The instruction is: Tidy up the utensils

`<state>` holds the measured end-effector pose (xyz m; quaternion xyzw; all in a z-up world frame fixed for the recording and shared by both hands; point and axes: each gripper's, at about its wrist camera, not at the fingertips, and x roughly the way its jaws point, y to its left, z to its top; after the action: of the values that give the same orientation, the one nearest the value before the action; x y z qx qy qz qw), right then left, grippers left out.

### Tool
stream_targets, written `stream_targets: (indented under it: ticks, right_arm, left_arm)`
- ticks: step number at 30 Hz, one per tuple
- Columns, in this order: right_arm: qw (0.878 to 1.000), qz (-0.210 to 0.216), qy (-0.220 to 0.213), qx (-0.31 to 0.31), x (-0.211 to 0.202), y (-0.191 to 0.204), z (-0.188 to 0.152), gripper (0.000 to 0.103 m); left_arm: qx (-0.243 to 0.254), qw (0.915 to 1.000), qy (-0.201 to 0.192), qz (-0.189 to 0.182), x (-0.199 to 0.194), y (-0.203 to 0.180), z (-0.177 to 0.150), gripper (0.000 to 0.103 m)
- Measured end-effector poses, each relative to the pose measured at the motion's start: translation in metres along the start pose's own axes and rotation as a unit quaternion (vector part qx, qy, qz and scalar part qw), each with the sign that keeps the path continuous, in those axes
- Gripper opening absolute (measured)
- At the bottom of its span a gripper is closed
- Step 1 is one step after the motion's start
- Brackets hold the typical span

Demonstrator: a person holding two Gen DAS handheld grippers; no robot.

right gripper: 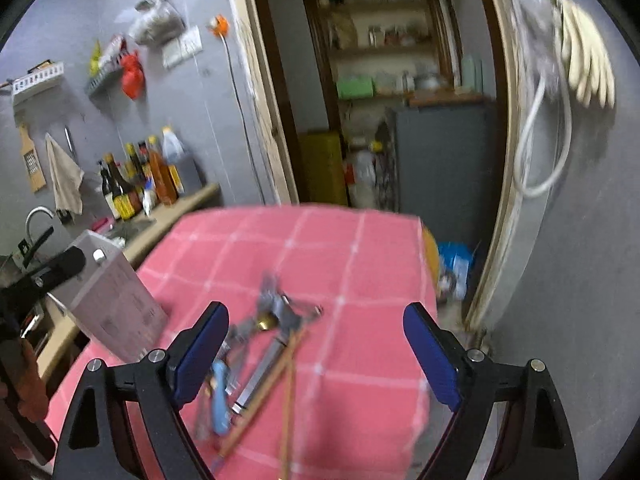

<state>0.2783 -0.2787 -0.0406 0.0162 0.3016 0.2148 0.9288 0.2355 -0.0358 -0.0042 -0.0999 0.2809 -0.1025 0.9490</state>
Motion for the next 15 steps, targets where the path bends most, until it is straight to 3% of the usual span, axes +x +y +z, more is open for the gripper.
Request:
stream_targets:
  ticks: [6,8,12,15]
  right_arm:
    - [0.995,0.058,0.067,0.035,0.047,-0.034,-0.008,0.068]
    - [0.993,0.076,0.082,0.042,0.066,-0.039,-0.006,0.058]
    - [0.987,0.110,0.110,0.048,0.101,-0.044,-0.005,0.057]
    - [0.983,0.125,0.132,0.041,0.121,-0.043,-0.005,0.049]
  left_arm:
    - [-0.041,0.9951,0.082,0.039,0.072,0.003,-0.012,0.071]
    - [-0.054,0.9934,0.089,0.047,0.089,0.009,-0.012,0.071]
    - [-0.074,0.9893,0.111,0.060,0.123,0.021,-0.012,0.070]
    - [-0.090,0.9851,0.132,0.063,0.147,0.032,-0.012,0.062]
